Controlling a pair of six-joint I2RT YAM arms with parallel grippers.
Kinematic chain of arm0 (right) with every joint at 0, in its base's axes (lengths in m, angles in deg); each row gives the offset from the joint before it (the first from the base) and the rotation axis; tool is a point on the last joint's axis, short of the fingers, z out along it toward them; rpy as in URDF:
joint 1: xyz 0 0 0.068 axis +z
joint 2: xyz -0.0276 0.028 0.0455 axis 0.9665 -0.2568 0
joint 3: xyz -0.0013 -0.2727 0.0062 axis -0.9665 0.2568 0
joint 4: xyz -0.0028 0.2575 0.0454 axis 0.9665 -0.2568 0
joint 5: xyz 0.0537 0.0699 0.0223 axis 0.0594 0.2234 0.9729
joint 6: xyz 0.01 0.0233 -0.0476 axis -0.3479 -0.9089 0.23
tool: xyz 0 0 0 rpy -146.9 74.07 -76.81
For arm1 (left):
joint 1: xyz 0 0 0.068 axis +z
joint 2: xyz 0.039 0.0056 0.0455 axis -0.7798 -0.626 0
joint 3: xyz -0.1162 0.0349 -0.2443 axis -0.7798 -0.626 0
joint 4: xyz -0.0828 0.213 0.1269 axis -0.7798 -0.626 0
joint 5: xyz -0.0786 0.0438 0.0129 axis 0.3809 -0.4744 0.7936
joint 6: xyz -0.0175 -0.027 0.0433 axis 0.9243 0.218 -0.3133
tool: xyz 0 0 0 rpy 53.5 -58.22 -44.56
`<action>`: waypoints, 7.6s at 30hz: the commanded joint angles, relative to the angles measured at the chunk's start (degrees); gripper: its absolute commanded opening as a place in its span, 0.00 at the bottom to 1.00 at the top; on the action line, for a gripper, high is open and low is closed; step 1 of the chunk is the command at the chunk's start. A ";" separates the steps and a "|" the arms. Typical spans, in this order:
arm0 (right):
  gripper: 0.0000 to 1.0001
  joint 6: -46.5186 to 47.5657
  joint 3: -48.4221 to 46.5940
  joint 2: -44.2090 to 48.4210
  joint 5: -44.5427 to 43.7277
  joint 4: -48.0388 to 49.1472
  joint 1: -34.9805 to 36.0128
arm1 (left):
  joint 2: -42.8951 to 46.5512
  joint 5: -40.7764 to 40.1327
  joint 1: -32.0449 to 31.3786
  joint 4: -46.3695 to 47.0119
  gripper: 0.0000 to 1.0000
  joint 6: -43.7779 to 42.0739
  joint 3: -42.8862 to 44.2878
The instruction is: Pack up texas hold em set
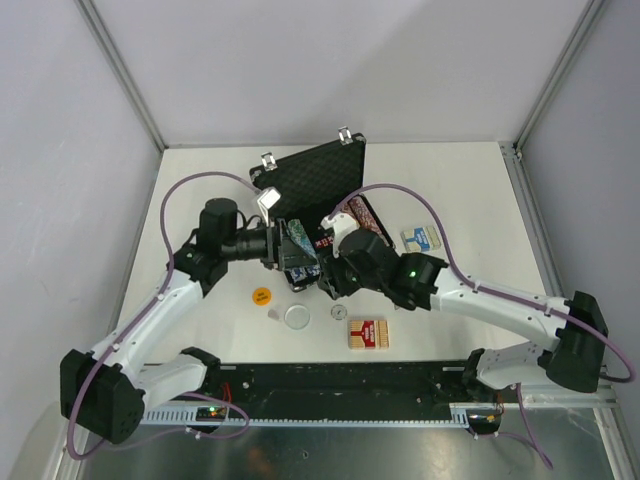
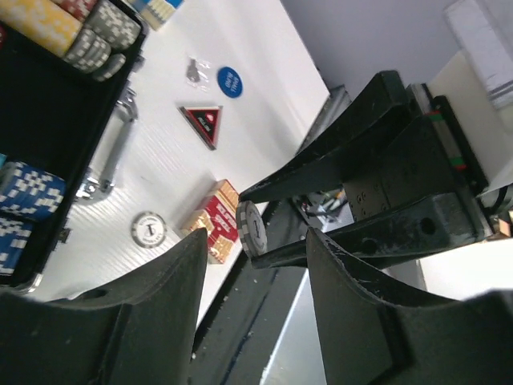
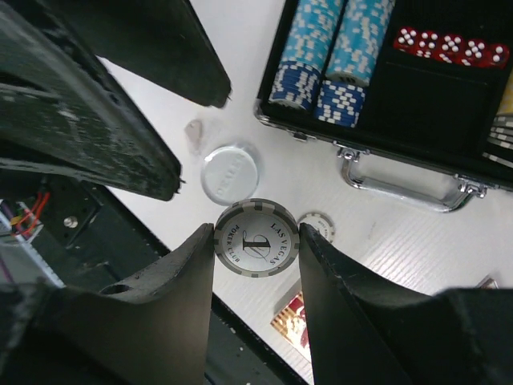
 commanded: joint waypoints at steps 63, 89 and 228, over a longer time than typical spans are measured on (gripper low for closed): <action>0.30 3.45 -5.21 -0.76 1.94 1.43 2.20 | -5.92 18.45 -4.26 -1.05 0.52 2.13 -3.47; 0.30 3.69 -5.20 -3.31 1.51 0.59 1.61 | -5.75 20.69 -4.30 -1.94 0.53 0.58 -3.42; 0.71 -5.75 11.88 8.94 -1.27 -1.28 -40.50 | -37.88 -17.06 -14.57 2.17 0.00 -28.92 26.51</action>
